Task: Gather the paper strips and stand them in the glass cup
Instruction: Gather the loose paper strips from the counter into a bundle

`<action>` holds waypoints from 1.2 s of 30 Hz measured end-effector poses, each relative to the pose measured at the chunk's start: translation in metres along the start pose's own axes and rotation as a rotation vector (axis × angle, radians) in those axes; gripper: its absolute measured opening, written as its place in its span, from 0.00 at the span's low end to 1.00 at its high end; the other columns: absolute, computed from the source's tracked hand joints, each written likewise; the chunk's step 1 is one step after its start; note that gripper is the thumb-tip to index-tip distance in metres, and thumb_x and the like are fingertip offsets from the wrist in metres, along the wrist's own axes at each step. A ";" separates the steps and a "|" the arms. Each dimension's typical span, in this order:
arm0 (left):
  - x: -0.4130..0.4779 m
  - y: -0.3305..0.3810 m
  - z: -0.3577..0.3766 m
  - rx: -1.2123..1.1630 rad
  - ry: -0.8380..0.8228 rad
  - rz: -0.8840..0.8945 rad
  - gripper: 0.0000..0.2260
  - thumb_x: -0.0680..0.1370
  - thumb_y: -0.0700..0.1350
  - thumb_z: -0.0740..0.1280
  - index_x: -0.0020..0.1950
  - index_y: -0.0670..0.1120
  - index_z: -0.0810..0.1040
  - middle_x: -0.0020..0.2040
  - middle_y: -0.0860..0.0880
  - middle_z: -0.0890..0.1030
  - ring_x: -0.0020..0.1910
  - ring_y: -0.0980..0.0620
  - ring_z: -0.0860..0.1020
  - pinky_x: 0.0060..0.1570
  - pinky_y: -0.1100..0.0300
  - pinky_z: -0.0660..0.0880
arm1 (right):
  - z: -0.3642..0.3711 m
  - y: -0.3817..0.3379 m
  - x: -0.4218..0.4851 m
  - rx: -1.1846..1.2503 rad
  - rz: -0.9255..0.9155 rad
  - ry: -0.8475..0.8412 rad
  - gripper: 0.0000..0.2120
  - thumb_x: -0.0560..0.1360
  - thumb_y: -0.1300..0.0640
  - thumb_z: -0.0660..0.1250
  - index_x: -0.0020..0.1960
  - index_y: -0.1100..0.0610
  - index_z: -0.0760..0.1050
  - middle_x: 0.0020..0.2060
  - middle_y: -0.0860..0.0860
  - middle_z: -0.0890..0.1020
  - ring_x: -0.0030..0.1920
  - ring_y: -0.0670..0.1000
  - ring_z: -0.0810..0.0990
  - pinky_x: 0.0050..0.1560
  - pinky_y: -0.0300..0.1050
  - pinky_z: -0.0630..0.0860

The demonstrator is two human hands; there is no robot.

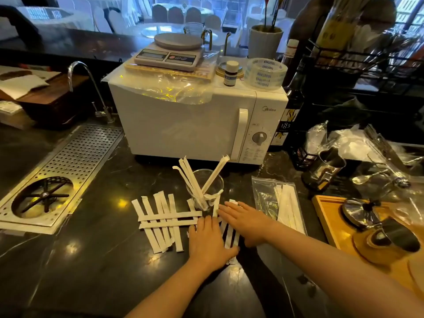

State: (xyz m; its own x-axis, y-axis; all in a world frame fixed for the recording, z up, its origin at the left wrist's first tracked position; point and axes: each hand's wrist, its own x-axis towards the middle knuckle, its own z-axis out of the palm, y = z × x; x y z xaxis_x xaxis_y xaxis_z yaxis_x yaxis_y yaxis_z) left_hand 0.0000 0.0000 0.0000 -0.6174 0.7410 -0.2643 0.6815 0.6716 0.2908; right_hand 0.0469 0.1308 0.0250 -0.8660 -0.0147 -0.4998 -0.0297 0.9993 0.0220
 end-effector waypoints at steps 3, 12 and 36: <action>0.005 0.004 0.002 0.023 0.007 -0.021 0.39 0.69 0.66 0.61 0.71 0.45 0.55 0.72 0.45 0.62 0.70 0.45 0.59 0.66 0.50 0.59 | -0.002 0.005 0.010 -0.066 -0.028 -0.013 0.46 0.69 0.57 0.70 0.75 0.58 0.41 0.77 0.55 0.45 0.76 0.55 0.41 0.75 0.53 0.43; 0.012 0.009 0.006 0.088 0.001 -0.058 0.39 0.69 0.64 0.63 0.71 0.43 0.56 0.71 0.44 0.62 0.71 0.44 0.59 0.67 0.50 0.59 | -0.005 0.010 0.028 -0.133 -0.079 -0.030 0.46 0.68 0.55 0.71 0.75 0.55 0.45 0.77 0.53 0.48 0.76 0.55 0.44 0.75 0.54 0.46; 0.000 0.018 0.009 0.177 0.045 0.052 0.15 0.77 0.49 0.56 0.58 0.42 0.71 0.60 0.42 0.76 0.61 0.44 0.69 0.58 0.52 0.63 | 0.011 0.004 -0.004 -0.072 0.015 0.091 0.16 0.72 0.61 0.62 0.59 0.62 0.69 0.58 0.59 0.74 0.58 0.58 0.71 0.55 0.50 0.68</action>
State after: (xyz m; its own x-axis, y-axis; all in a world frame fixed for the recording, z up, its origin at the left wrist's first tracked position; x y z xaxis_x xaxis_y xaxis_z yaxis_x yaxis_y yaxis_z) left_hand 0.0156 0.0116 -0.0027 -0.5935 0.7769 -0.2103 0.7693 0.6244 0.1354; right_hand 0.0559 0.1351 0.0180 -0.9081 -0.0061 -0.4188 -0.0492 0.9945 0.0922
